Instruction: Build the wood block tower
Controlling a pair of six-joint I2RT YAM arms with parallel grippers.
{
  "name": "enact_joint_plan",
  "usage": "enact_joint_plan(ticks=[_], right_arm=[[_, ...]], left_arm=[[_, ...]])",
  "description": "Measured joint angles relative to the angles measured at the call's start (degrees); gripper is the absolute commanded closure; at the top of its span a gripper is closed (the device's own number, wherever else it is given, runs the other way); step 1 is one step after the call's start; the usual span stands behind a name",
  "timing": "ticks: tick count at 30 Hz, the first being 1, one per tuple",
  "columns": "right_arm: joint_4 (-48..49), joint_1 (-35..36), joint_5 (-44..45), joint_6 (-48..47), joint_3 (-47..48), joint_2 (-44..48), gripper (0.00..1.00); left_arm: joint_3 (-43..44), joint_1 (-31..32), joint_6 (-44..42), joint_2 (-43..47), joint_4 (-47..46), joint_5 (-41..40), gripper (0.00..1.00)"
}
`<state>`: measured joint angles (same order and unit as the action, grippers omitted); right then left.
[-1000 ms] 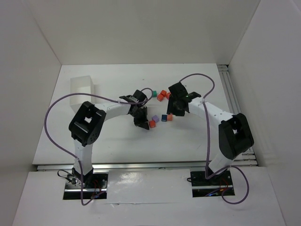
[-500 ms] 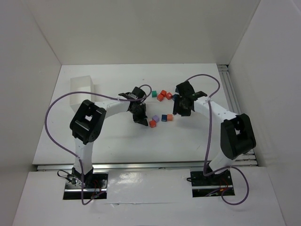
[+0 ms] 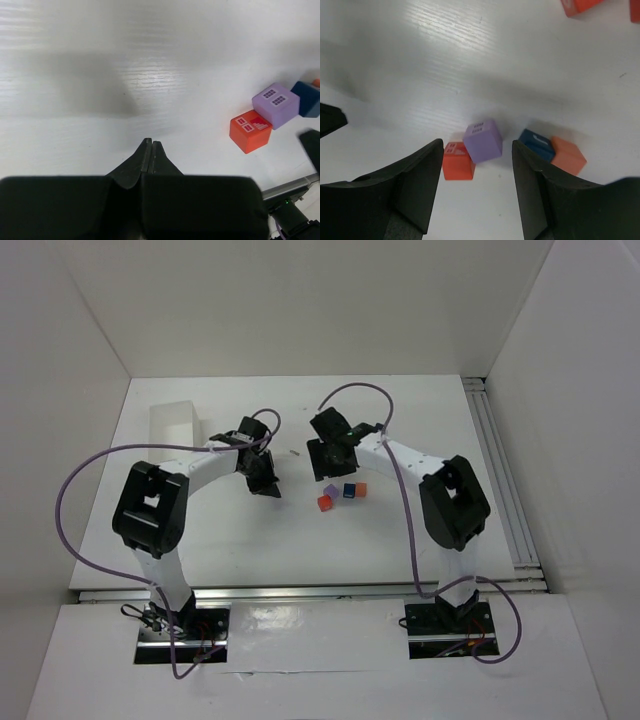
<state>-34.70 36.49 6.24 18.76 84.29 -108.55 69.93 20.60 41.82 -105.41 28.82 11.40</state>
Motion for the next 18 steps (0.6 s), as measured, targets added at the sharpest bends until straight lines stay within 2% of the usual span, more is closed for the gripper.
enact_joint_plan(ticks=[6, 11, 18], right_arm=[[-1.4, 1.7, 2.6, -2.2, 4.7, -7.3, 0.36], [-3.0, 1.8, 4.3, -3.0, 4.7, -8.1, 0.36], [-3.5, 1.8, 5.7, -3.3, 4.2, -8.1, 0.43]], left_arm=[[-0.2, -1.4, -1.4, 2.2, 0.0, -0.3, 1.0], [-1.8, -1.5, -1.6, 2.2, 0.1, -0.2, 1.0], [-2.7, -1.5, -1.6, 2.2, 0.3, 0.0, 1.0]])
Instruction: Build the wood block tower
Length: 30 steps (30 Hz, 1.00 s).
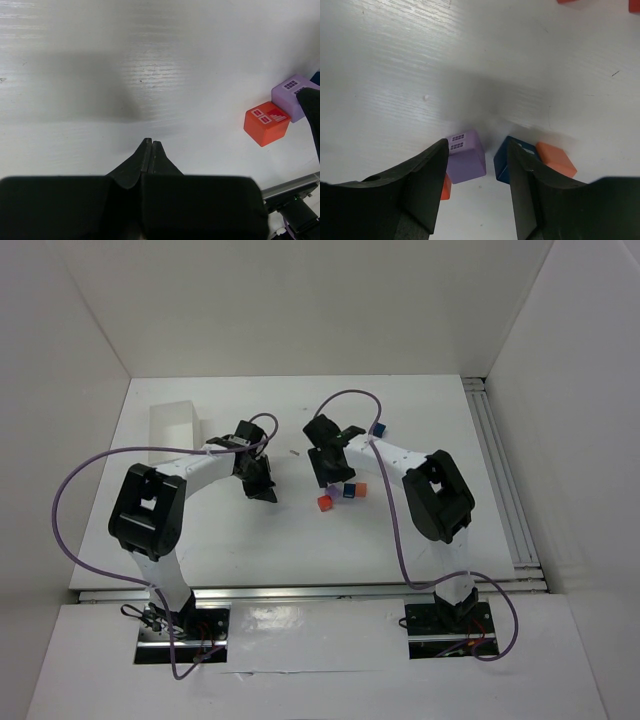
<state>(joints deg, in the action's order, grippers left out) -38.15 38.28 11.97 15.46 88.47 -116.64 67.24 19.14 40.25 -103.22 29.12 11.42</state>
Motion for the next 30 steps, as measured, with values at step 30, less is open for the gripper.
enact_joint_plan(ticks=[30], right_arm=[[0.1, 2.9, -3.2, 4.1, -8.9, 11.3, 0.3]], left_arm=[[1.6, 4.0, 0.4, -1.3, -0.9, 1.3, 1.0]])
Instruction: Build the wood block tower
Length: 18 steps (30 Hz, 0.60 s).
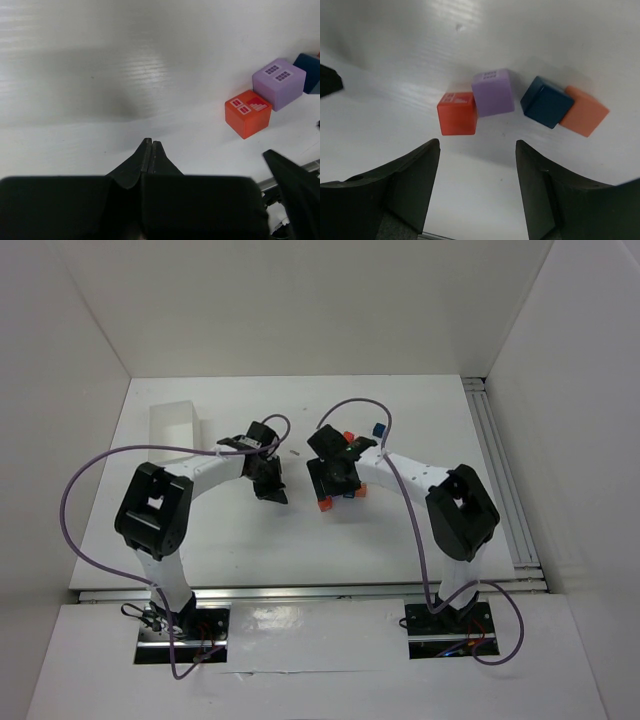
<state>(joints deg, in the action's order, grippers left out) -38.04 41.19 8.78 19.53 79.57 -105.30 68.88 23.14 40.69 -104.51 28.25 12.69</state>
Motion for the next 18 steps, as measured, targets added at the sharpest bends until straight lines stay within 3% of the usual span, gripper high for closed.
enact_joint_plan(ticks=[6, 12, 18], right_arm=[[0.0, 1.7, -3.0, 0.8, -3.1, -0.5, 0.32], [0.9, 3.2, -3.7, 1.4, -2.2, -3.7, 0.44], [1.2, 3.3, -3.1, 2.0, -0.7, -7.1, 0.49]], left_arm=[[-2.0, -4.1, -0.1, 1.2, -0.1, -0.9, 1.0], [-2.3, -5.9, -0.1, 1.8, -0.1, -1.2, 1.0], [-2.3, -5.9, -0.2, 1.9, -0.2, -1.2, 1.0]])
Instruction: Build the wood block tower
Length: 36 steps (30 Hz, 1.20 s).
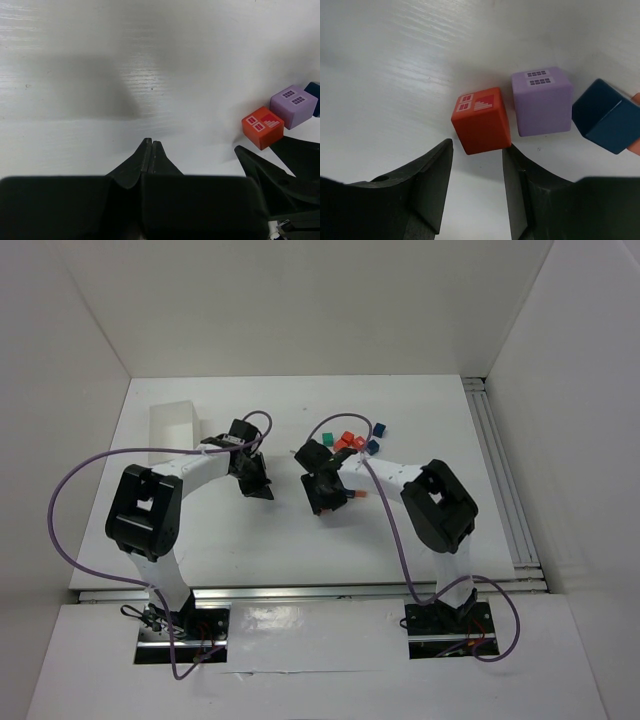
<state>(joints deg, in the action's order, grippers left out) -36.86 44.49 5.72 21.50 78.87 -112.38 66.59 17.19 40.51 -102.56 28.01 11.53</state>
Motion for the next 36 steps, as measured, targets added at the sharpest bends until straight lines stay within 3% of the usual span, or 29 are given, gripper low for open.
enact_joint_plan(ticks=[15, 20, 27, 36], right_arm=[[-0.2, 0.0, 3.0, 1.5, 1.5, -0.2, 0.48], [-0.3, -0.8, 5.2, 2.6, -0.6, 6.2, 0.45], [0.9, -10.7, 7.8, 7.2, -7.5, 20.1, 0.45], [1.0, -18.5, 7.0, 8.0, -10.9, 22.1, 0.45]], left_arm=[[-1.4, 1.4, 0.1, 0.0, -1.0, 1.0, 1.0], [-5.4, 5.0, 2.8, 0.2, -4.7, 5.7, 1.0], [-5.4, 11.7, 9.6, 0.0, -6.8, 6.9, 1.0], [1.9, 12.4, 13.8, -7.0, -7.8, 6.4, 1.0]])
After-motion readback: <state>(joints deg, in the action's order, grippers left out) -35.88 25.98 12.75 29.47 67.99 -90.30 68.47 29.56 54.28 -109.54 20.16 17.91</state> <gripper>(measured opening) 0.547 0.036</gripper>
